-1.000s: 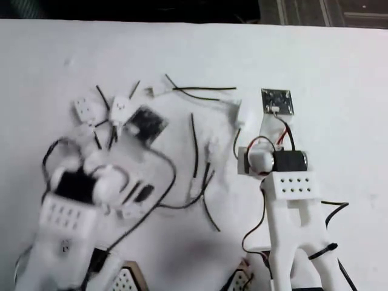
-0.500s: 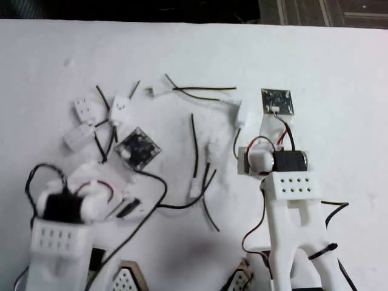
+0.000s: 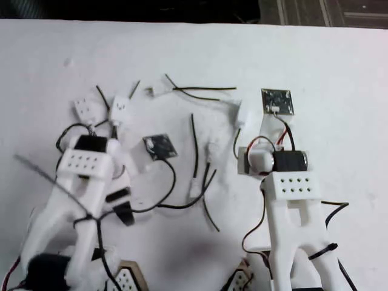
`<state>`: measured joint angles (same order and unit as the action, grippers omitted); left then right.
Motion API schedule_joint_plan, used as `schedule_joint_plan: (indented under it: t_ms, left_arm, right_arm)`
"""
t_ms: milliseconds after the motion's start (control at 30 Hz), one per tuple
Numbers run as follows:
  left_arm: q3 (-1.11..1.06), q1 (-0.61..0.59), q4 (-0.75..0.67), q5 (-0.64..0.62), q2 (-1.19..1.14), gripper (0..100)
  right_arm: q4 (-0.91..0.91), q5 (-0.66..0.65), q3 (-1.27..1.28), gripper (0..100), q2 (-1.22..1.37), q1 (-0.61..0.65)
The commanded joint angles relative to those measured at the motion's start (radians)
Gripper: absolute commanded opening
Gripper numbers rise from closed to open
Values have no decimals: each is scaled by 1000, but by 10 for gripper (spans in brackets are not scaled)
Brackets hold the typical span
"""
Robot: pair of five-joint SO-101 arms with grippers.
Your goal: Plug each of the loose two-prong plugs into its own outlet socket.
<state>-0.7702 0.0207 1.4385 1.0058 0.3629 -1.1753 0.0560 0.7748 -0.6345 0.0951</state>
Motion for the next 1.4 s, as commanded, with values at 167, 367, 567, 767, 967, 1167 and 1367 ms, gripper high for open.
schedule_joint_plan:
  t_ms: [167,367,567,767,967,1167,1367]
  left_arm:
    - [-21,85,-71,-3,-70,317]
    - [-57,151,-199,-110,-153,317]
    - [-8,153,-186,-115,-229,285]
    - [-8,170,-190,-115,-237,114]
    - [60,163,-229,-292,-229,31]
    - [201,165,-235,-411,-237,30]
    - [244,166,-250,-486,-239,29]
  right_arm:
    - [4,-8,-5,18,-35,-12]
    - [2,-8,-5,18,-35,-12]
    - [1,-8,-3,18,-35,-12]
    - [1,-8,-3,18,-35,-12]
    - [1,-8,-3,18,-35,-12]
    - [1,-8,-3,18,-35,-12]
    - [1,-8,-3,18,-35,-12]
